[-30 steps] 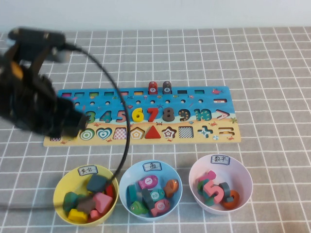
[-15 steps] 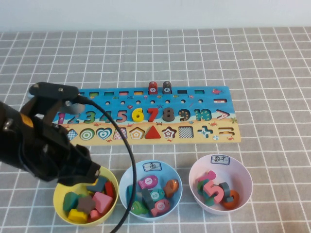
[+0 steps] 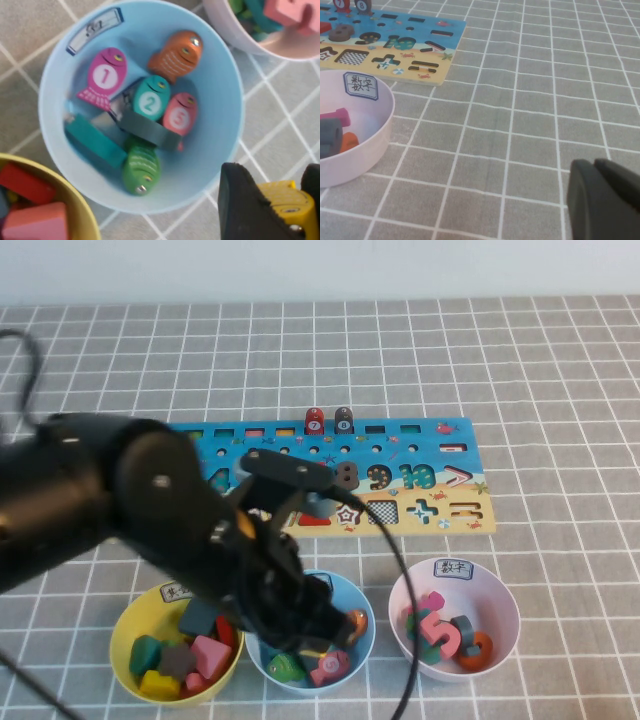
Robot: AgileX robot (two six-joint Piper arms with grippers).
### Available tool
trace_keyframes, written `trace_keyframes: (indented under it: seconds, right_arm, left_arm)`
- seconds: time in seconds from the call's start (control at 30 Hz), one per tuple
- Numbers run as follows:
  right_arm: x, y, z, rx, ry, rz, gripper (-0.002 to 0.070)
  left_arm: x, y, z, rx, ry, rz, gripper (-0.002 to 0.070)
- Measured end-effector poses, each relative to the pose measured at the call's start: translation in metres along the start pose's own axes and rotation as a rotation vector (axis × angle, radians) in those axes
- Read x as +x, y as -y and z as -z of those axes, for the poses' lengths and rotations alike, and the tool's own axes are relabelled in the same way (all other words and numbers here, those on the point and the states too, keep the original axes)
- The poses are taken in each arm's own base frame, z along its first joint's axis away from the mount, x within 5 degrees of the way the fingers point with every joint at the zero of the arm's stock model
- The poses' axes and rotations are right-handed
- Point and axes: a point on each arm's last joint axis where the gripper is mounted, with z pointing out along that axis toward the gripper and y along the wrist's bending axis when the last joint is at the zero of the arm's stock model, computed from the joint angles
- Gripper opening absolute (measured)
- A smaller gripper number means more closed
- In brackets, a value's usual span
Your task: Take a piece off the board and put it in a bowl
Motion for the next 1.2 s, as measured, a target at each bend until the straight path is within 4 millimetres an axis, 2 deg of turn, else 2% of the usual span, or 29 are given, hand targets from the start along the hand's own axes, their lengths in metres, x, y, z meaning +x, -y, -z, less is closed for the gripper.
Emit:
trace_keyframes:
  seconds: [0.17, 0.53, 0.77, 1.2]
  right_arm:
    - [0.0, 0.0, 0.0, 0.0, 0.0, 0.0, -0.0017]
    - [0.0, 0.0, 0.0, 0.0, 0.001, 0.0, -0.0017]
    - [0.0, 0.0, 0.0, 0.0, 0.001, 0.0, -0.0017]
    - [0.0, 0.0, 0.0, 0.0, 0.002, 0.0, -0.0017]
  left_arm:
    - [-0.015, 0.004, -0.012, -0.094, -0.032, 0.054, 0.0206]
    - [-0.028, -0.003, -0.038, -0.158, -0.174, 0.116, 0.0206]
    - [-0.043, -0.001, -0.042, -0.155, -0.158, 0.115, 0.0206]
    - [-0.046, -0.006, -0.066, -0.169, -0.253, 0.13, 0.0205]
